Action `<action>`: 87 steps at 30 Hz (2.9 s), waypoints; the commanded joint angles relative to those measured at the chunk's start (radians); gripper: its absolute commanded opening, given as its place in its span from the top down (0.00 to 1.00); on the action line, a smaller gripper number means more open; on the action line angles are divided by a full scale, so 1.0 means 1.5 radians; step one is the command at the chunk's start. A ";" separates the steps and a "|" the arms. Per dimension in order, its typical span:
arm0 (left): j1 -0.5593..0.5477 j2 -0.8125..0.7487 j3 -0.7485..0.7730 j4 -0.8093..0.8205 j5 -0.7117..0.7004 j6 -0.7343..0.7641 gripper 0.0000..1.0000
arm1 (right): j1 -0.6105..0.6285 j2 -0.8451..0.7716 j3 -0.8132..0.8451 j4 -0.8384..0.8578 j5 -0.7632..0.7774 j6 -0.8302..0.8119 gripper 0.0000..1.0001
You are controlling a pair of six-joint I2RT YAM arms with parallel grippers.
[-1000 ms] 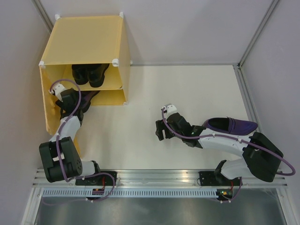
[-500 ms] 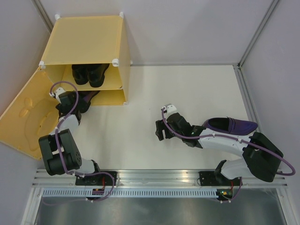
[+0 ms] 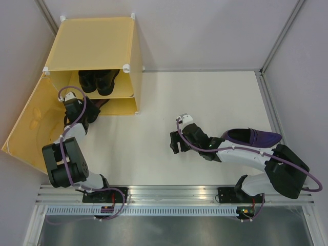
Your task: Place and organize the shoes in the shoe cabinet
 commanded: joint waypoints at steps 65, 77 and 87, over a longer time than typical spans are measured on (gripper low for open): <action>-0.089 0.109 0.097 0.149 0.061 -0.016 0.11 | -0.002 0.049 0.022 0.019 0.010 -0.005 0.17; -0.098 0.043 0.028 0.162 -0.087 -0.025 0.08 | -0.002 0.043 0.021 0.017 0.014 -0.007 0.17; -0.018 -0.011 -0.055 0.176 -0.122 -0.091 0.09 | -0.002 0.042 0.021 0.018 0.008 -0.005 0.17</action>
